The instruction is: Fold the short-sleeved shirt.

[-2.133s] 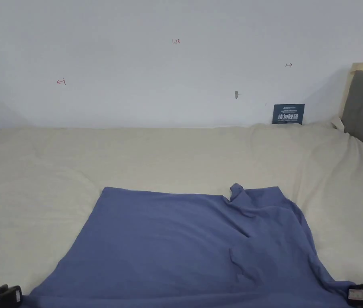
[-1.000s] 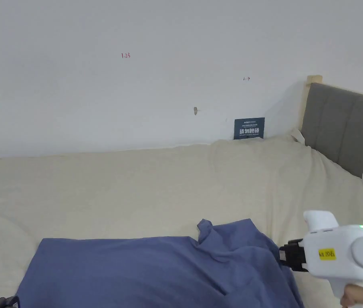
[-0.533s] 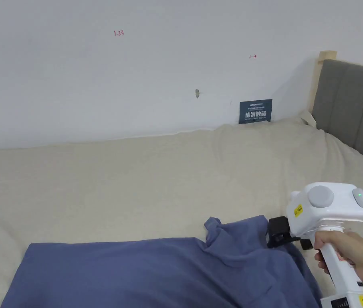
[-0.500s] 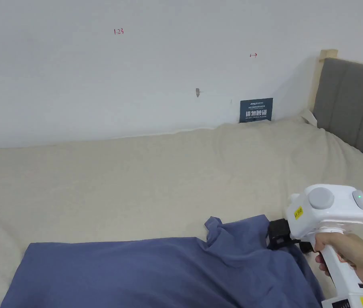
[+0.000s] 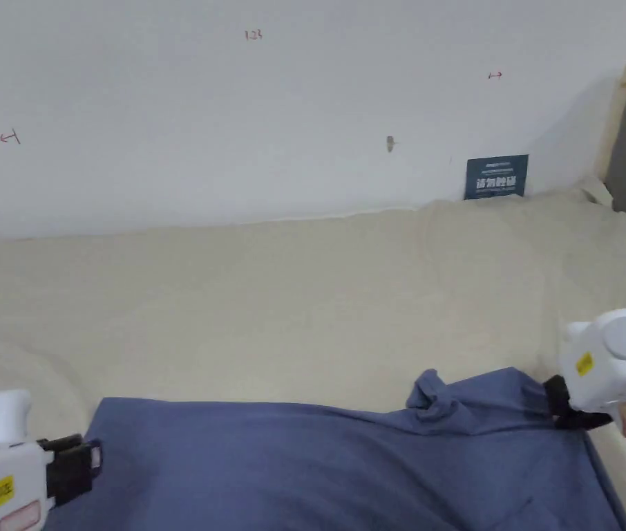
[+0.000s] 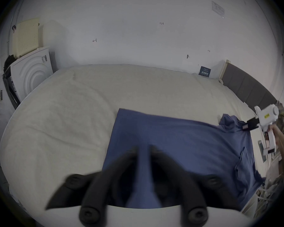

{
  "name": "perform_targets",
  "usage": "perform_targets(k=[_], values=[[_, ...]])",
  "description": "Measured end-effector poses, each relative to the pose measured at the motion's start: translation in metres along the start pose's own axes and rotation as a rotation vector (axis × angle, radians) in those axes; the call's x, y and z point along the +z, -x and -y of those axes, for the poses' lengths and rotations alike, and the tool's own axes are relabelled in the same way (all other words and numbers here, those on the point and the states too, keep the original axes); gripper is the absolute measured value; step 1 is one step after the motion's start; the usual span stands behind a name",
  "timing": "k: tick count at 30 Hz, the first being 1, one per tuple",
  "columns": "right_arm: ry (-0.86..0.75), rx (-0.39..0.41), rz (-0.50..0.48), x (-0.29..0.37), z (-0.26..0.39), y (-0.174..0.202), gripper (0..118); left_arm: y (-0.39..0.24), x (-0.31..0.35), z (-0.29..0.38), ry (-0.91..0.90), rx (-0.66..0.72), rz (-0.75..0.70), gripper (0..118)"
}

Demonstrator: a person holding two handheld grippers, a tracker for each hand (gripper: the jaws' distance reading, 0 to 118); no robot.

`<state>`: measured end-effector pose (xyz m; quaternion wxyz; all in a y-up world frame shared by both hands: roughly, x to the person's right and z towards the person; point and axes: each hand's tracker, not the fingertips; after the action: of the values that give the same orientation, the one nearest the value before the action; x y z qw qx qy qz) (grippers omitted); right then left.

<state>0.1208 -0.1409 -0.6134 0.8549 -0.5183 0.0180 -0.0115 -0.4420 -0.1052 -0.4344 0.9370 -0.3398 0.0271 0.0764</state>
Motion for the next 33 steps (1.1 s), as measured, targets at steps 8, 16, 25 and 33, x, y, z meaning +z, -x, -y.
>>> perform_targets(k=[8, 16, 25, 33], values=[[-0.020, 0.010, -0.047, 0.008, 0.002, -0.009, 2, 0.024, -0.090, -0.070, 0.137, 0.025, -0.056, 100], [-0.070, 0.077, -0.056, 0.027, -0.010, -0.002, 3, 0.022, -0.180, -0.072, 0.248, 0.011, -0.130, 99], [-0.083, 0.100, -0.070, 0.025, -0.013, 0.007, 2, 0.012, -0.199, -0.058, 0.282, -0.010, -0.167, 81], [-0.085, 0.031, -0.097, 0.029, -0.008, -0.002, 2, -0.012, -0.181, -0.062, 0.271, -0.154, -0.187, 3]])
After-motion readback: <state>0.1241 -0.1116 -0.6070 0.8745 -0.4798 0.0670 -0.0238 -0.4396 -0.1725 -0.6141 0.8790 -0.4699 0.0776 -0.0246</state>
